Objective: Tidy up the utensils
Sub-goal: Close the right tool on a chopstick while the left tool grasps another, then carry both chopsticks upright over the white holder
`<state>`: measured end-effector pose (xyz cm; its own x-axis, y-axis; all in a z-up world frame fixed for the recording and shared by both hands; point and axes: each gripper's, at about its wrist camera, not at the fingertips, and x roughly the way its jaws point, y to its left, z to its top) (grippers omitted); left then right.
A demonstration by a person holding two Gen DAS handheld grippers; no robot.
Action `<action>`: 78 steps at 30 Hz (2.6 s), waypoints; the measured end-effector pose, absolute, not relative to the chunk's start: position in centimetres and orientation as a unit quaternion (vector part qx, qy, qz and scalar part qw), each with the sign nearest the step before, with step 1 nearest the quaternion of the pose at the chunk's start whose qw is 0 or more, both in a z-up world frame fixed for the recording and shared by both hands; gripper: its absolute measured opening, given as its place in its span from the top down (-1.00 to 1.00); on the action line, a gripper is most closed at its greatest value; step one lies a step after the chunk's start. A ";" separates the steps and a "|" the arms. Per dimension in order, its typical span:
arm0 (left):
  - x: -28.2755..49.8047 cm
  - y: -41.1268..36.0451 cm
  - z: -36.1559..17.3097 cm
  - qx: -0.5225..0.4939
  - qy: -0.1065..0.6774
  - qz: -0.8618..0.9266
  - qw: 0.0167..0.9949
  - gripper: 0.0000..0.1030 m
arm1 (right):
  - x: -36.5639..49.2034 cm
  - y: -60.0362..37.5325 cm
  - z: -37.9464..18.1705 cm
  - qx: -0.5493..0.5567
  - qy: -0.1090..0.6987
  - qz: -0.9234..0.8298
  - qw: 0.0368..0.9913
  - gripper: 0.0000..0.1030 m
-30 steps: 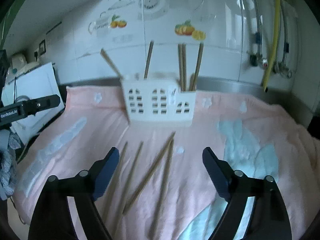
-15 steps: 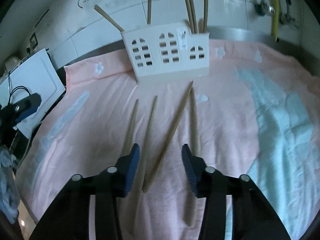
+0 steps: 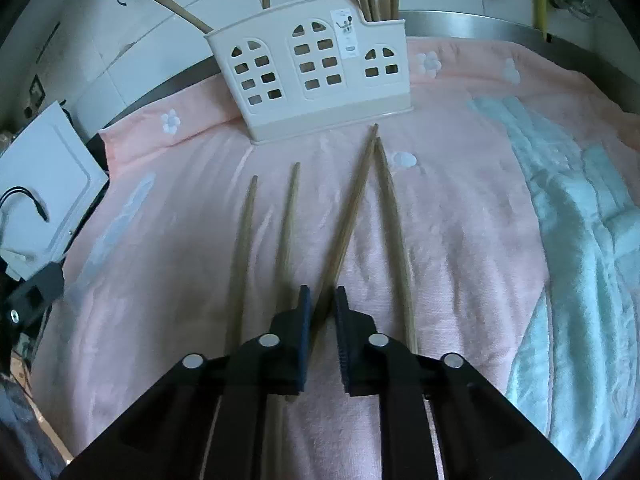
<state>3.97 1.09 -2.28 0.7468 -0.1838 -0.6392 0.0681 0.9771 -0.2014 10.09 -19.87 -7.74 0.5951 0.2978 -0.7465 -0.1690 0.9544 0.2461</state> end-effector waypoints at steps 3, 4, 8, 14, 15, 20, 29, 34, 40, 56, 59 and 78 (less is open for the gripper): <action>3.8 0.2 -3.0 -0.083 0.358 -0.077 0.927 -0.24 | 10.1 -19.8 -7.7 0.076 0.430 0.126 0.891 0.82; 3.7 -0.2 -3.3 -0.081 0.362 -0.080 0.925 -0.22 | 10.1 -19.9 -7.7 0.078 0.430 0.125 0.891 0.83; 3.5 -1.6 -4.3 -0.079 0.375 -0.096 0.919 -0.13 | 9.9 -20.3 -7.6 0.079 0.427 0.123 0.892 0.86; 3.5 -4.0 -5.3 -0.088 0.391 -0.123 0.908 0.06 | 8.9 -21.7 -6.8 0.079 0.409 0.126 0.900 0.87; 3.5 -4.6 -5.5 -0.087 0.394 -0.127 0.906 0.07 | 8.7 -21.9 -6.5 0.078 0.404 0.126 0.903 0.87; 3.8 -6.6 -6.6 -0.087 0.410 -0.140 0.897 0.34 | 7.4 -23.2 -4.9 0.073 0.377 0.132 0.914 0.87; 4.7 -8.5 -8.0 -0.073 0.433 -0.116 0.891 0.56 | 5.3 -24.0 -2.1 0.050 0.334 0.146 0.930 0.87; 5.1 -9.2 -8.0 -0.053 0.434 -0.096 0.894 0.59 | 5.0 -24.1 -1.6 0.051 0.326 0.151 0.932 0.87; 5.3 -9.0 -7.9 -0.038 0.429 -0.082 0.899 0.81 | 4.6 -24.4 -0.9 0.051 0.317 0.154 0.935 0.87; 5.5 -4.5 -1.6 -0.081 0.337 -0.120 0.930 0.89 | 4.9 -25.0 1.9 0.047 0.290 0.161 0.942 0.87; 5.8 -4.3 -0.1 -0.079 0.315 -0.129 0.937 0.89 | 5.2 -25.1 2.9 0.046 0.284 0.166 0.943 0.87; 9.9 -3.6 8.9 -0.037 0.261 -0.170 0.950 0.90 | 11.1 -27.3 13.5 0.016 0.247 0.181 0.952 0.87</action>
<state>9.85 -3.55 8.95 0.8065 -0.3419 -0.4824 0.3038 0.9396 -0.1580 11.07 -27.31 13.50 0.8127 0.3520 -0.4644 -0.3358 0.9342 0.1204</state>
